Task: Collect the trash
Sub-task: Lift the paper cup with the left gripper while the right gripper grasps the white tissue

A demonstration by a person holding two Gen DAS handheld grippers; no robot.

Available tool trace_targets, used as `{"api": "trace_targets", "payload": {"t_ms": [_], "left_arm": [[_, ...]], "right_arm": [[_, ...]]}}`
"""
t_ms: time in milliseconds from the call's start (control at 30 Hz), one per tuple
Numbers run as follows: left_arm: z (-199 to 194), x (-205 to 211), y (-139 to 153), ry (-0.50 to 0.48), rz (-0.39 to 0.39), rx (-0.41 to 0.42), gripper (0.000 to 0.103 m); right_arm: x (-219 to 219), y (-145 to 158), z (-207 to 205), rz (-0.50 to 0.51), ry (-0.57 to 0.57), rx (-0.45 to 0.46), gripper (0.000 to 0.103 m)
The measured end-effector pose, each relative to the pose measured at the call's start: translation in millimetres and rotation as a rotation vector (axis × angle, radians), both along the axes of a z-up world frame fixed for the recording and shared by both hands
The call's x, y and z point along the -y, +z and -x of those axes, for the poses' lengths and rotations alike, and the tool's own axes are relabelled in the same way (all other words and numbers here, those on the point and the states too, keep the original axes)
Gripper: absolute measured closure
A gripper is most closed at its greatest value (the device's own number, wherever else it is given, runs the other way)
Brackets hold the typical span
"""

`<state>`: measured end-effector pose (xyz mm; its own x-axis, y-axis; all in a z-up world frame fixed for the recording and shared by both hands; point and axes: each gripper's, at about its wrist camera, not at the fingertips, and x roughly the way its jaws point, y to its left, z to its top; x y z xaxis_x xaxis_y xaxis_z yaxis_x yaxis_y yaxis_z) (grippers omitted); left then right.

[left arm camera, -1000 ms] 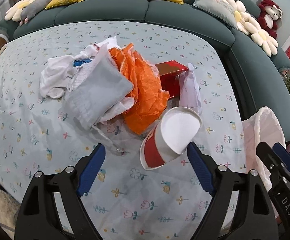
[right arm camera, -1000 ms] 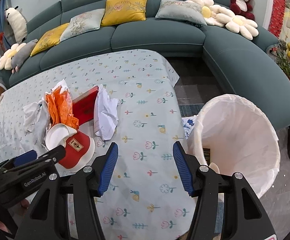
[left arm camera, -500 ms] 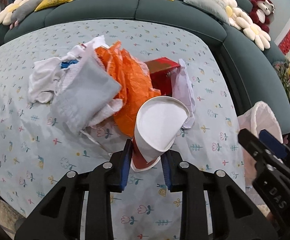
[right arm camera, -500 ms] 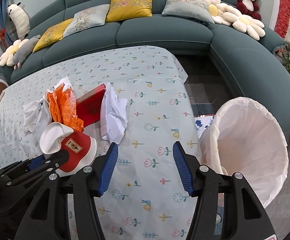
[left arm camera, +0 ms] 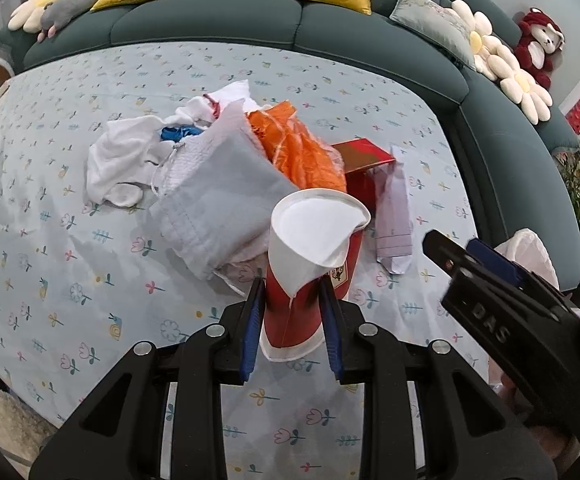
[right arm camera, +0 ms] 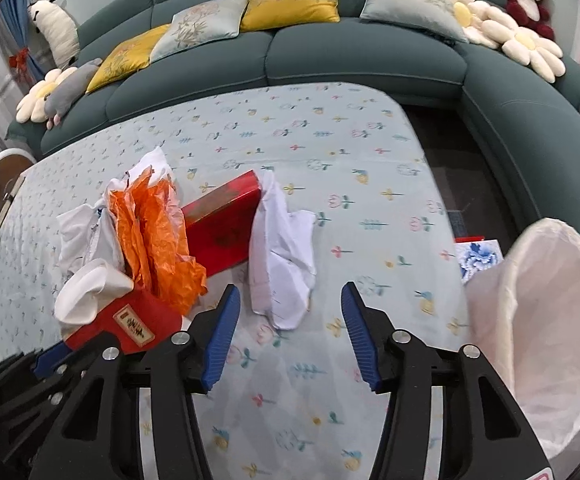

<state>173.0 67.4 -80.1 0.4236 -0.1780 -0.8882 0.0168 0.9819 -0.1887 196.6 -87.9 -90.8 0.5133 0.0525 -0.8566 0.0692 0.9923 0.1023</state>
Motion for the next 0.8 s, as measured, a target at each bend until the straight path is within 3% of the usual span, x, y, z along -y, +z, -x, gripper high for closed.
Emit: {"api": "trace_targets", "payload": {"t_ms": [233, 500, 800], "left_arm": [[-4.8, -0.8, -6.0, -0.009, -0.002, -0.012, 0.076], [-8.1, 1.7, -5.5, -0.011, -0.007, -0.01, 0.076], [2.3, 28.1, 9.2, -0.047, -0.005, 0.009, 0.076]], "right_arm": [[-10.9, -21.2, -21.6, -0.003, 0.011, -0.043, 0.065], [-9.0, -33.1, -26.1, -0.035, 0.006, -0.066, 0.1], [25.4, -4.9, 9.4, -0.06, -0.045, -0.007, 0.101]]}}
